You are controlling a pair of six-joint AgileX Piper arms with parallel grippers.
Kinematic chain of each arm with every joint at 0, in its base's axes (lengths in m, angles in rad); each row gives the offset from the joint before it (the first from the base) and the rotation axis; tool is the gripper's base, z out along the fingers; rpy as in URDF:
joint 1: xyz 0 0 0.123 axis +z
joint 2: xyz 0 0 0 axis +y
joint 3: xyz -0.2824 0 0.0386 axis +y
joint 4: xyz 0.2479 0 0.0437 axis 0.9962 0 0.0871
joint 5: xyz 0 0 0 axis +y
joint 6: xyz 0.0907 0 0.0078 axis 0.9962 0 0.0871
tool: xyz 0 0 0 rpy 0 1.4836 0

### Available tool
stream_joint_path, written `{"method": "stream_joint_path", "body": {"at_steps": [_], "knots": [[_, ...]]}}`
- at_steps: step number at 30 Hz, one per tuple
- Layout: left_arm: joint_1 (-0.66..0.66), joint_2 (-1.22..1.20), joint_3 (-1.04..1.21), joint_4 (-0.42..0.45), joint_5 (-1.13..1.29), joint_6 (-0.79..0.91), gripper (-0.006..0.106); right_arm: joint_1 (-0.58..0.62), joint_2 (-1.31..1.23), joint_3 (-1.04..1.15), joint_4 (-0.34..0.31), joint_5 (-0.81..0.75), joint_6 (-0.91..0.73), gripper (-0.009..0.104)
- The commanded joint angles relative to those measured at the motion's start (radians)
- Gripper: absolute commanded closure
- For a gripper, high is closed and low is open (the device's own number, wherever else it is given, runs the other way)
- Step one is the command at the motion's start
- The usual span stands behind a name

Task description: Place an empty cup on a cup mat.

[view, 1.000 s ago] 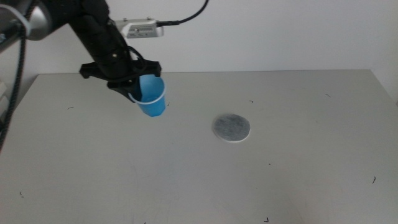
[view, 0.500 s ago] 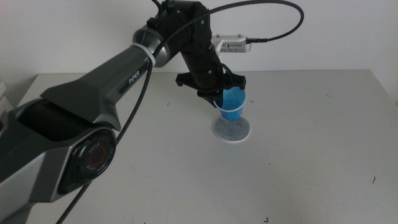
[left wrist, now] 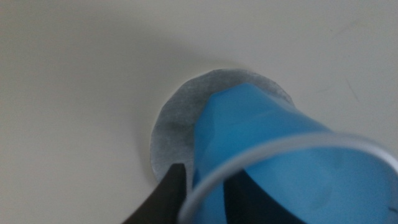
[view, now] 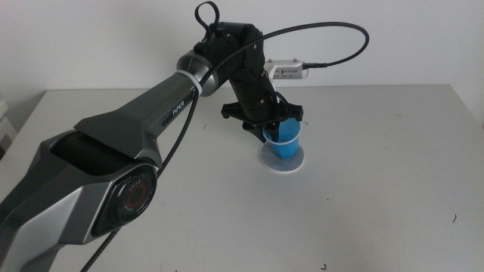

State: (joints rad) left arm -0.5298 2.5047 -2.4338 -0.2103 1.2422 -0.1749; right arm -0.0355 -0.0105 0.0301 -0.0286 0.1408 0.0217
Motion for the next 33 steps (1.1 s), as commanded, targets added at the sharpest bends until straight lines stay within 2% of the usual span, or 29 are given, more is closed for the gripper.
{"method": "stream_joint_path", "body": {"at_steps": [1,3,6,8,10,14,21,27,33], "knots": [[0.001,-0.07,-0.039,-0.034,0.069,-0.01,0.06,0.0,-0.026,-0.008,-0.014,-0.075,-0.005,0.001],[0.001,-0.073,-0.043,-0.036,0.069,-0.007,0.042,0.0,-0.026,-0.008,-0.014,-0.075,-0.005,0.001],[0.001,-0.078,-0.059,-0.038,0.069,0.001,0.023,0.0,-0.026,-0.008,-0.014,-0.075,-0.005,0.001],[0.001,-0.08,-0.077,-0.038,0.069,0.014,0.012,0.0,-0.026,-0.008,-0.014,-0.075,-0.005,0.001],[0.001,-0.083,-0.106,-0.047,0.069,0.024,0.006,0.0,-0.026,-0.008,-0.014,-0.075,-0.005,0.001],[0.001,-0.11,-0.149,-0.072,0.069,0.044,0.003,0.0,-0.026,-0.008,-0.014,-0.075,-0.005,0.001],[0.006,-0.248,-0.149,-0.052,0.069,0.137,0.003,0.0,-0.026,-0.008,-0.014,-0.075,-0.005,0.001],[0.019,-0.404,-0.149,0.042,0.069,0.243,0.003,0.0,-0.026,-0.008,-0.014,-0.075,-0.005,0.001],[0.041,-0.563,-0.149,0.052,0.069,0.245,0.003,0.0,-0.026,-0.008,-0.014,-0.075,-0.005,0.001]]}}
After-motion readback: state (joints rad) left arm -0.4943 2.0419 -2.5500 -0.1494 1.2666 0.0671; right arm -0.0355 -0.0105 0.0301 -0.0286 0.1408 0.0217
